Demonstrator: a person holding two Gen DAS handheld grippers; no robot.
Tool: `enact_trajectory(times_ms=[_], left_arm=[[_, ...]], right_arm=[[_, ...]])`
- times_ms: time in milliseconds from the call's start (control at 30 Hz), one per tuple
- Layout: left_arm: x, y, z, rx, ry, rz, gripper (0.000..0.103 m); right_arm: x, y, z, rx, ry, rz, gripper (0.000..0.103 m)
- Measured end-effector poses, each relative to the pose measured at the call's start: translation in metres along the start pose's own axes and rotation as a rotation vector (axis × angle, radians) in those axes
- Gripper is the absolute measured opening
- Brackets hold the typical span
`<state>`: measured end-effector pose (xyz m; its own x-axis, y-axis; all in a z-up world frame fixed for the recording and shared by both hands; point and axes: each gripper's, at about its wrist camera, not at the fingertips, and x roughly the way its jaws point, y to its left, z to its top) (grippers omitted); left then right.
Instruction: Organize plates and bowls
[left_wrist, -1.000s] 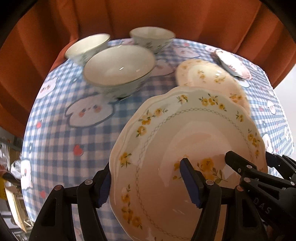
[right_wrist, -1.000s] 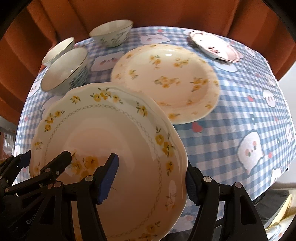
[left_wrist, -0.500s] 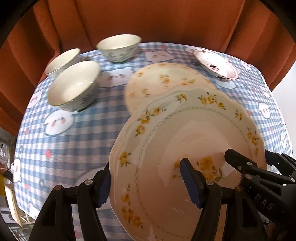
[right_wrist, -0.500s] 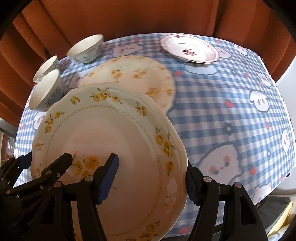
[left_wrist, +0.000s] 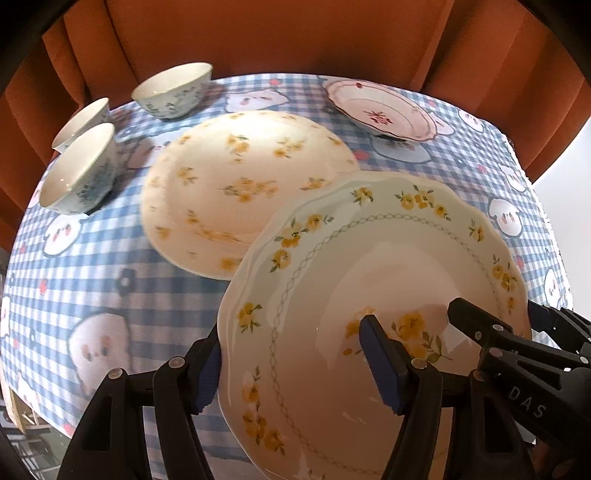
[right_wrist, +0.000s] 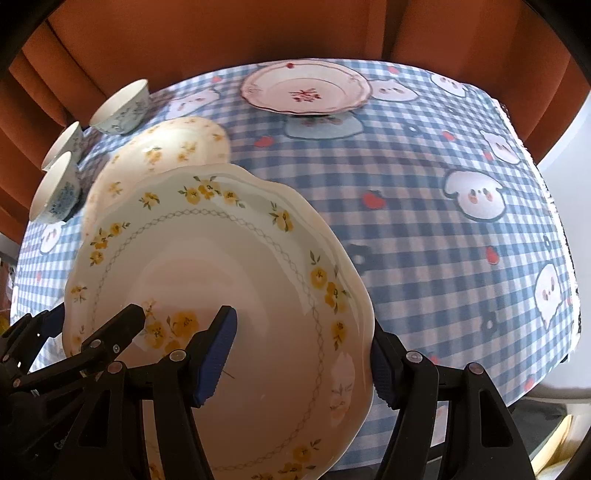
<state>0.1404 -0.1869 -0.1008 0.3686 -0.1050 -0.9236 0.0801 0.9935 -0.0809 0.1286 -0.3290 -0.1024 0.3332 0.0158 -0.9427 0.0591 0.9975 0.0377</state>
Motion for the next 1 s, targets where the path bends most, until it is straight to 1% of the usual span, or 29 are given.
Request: enact_trajectory(times_ms=[233,500,667,833,1000], left_arm=[[0.017,-0.033,-0.005,-0.007,0.019,0.004,0.069],[0.036,-0.051,-0.008,-0.023,0.057,0.04,0.069],[0.043,-0.051,-0.009,-0.055,0.072,0.063,0.069],[0.048,-0.051,-0.007,-0.059,0.045,0.094,0.069],[0.05,-0.05,-0.005,-0.061,0.06,0.086,0.071]], right_arm=[[0.013,-0.035,-0.004,-0.006,0.028,-0.006,0.07],[0.037,-0.06,-0.004,-0.012,0.086,0.021,0.07],[0.047,-0.062,-0.003,-0.04,0.107,0.037,0.07],[0.052,-0.058,0.002,-0.052,0.1,0.04,0.07],[0.053,-0.059,0.005,-0.045,0.107,0.04,0.07]])
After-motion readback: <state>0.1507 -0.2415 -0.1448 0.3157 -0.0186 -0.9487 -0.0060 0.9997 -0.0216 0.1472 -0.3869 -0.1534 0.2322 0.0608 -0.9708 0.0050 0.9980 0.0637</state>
